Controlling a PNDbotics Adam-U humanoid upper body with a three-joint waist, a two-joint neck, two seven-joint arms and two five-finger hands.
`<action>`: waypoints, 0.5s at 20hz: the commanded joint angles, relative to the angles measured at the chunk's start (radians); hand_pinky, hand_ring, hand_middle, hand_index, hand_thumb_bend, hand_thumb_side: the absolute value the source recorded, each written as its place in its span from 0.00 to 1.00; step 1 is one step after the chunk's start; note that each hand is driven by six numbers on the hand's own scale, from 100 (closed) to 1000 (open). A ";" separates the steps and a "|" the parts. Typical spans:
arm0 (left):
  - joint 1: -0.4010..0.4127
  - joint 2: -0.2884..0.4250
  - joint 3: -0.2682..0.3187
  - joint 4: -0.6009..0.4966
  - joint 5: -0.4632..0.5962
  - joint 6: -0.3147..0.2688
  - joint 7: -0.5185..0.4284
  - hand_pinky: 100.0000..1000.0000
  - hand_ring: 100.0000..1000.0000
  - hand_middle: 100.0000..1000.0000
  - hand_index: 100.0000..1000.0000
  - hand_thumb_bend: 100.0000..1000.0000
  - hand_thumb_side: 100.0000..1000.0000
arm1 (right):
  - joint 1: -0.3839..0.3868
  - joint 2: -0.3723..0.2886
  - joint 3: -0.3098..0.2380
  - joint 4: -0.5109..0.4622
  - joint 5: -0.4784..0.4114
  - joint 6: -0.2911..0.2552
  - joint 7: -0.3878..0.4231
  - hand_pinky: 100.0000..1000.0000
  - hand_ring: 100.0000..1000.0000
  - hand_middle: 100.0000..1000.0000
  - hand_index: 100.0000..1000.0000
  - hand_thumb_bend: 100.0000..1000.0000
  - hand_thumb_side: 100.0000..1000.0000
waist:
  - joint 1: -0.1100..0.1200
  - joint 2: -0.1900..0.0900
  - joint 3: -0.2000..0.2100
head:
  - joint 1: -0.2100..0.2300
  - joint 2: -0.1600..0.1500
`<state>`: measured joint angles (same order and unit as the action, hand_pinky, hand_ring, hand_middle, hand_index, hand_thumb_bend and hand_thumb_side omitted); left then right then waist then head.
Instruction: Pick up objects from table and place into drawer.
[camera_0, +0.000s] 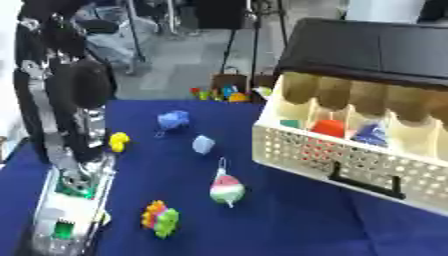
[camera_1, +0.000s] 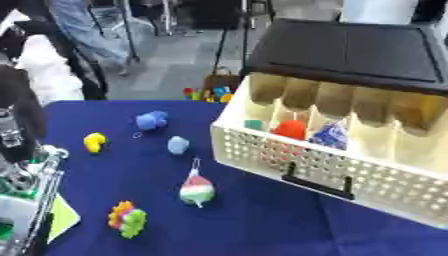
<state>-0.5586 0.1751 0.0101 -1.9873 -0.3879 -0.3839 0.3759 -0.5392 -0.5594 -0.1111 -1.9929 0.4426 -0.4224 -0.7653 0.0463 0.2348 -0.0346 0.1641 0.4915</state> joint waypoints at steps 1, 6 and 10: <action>-0.010 0.004 0.010 -0.013 -0.001 -0.004 0.002 0.55 0.75 0.68 0.86 0.47 0.74 | -0.012 -0.029 -0.008 -0.007 -0.005 -0.018 -0.012 0.51 0.57 0.58 0.70 0.00 0.71 | -0.006 -0.016 0.001 | 0.002 0.006; -0.010 0.003 0.009 -0.013 -0.002 -0.004 0.001 0.55 0.75 0.68 0.86 0.47 0.74 | -0.011 -0.029 -0.007 -0.007 -0.005 -0.017 -0.011 0.51 0.57 0.58 0.70 0.00 0.71 | -0.005 -0.014 0.002 | -0.001 0.013; -0.005 0.029 0.015 -0.013 -0.010 0.017 -0.002 0.55 0.75 0.69 0.89 0.47 0.72 | -0.008 -0.032 -0.007 -0.007 -0.004 -0.017 -0.011 0.51 0.57 0.58 0.70 0.00 0.71 | -0.003 -0.018 0.006 | 0.002 0.025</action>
<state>-0.5549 0.1796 0.0147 -1.9873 -0.3916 -0.3738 0.3741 -0.5364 -0.5597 -0.1111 -1.9929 0.4426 -0.4224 -0.7653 0.0469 0.2345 -0.0286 0.1640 0.5071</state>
